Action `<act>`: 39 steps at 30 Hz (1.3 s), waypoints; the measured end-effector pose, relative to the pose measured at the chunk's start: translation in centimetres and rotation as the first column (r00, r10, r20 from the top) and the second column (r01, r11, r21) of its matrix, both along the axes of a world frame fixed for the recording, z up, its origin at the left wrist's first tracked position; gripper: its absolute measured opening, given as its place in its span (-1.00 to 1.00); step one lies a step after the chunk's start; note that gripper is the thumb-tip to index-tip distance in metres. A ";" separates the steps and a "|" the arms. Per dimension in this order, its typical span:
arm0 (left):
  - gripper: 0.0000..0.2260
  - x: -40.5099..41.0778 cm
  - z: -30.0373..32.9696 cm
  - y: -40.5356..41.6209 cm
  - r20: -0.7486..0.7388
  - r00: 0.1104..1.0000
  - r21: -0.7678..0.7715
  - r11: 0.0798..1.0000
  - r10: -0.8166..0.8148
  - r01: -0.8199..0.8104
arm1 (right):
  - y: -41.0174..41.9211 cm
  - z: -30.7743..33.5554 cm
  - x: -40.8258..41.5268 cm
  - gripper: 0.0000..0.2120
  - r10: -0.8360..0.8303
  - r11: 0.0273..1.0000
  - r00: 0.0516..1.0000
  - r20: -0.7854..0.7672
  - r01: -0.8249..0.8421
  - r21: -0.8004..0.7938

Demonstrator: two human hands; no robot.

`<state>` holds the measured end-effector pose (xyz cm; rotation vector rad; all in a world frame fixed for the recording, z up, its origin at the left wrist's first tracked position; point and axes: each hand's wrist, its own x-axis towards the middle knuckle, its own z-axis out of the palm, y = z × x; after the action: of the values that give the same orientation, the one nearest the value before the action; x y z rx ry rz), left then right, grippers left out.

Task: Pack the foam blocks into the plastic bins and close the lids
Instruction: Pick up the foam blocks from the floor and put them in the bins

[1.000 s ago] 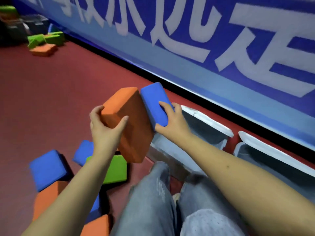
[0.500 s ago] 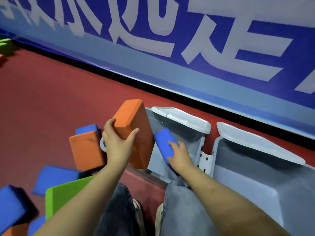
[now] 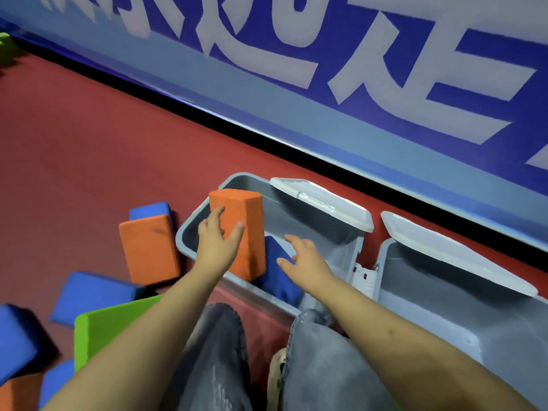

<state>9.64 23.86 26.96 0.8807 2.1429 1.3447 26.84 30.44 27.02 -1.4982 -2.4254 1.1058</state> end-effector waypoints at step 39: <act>-0.42 -17.0 -22.5 -23.8 0.833 0.366 -0.270 0.882 0.416 -0.387 | -18.4 -18.8 -26.2 0.17 0.411 0.826 0.891 0.193 -0.274 -0.493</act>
<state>-7.37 0.03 4.41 -0.4313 1.4977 1.4968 0.68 12.03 8.19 -1.4443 -2.8742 1.7476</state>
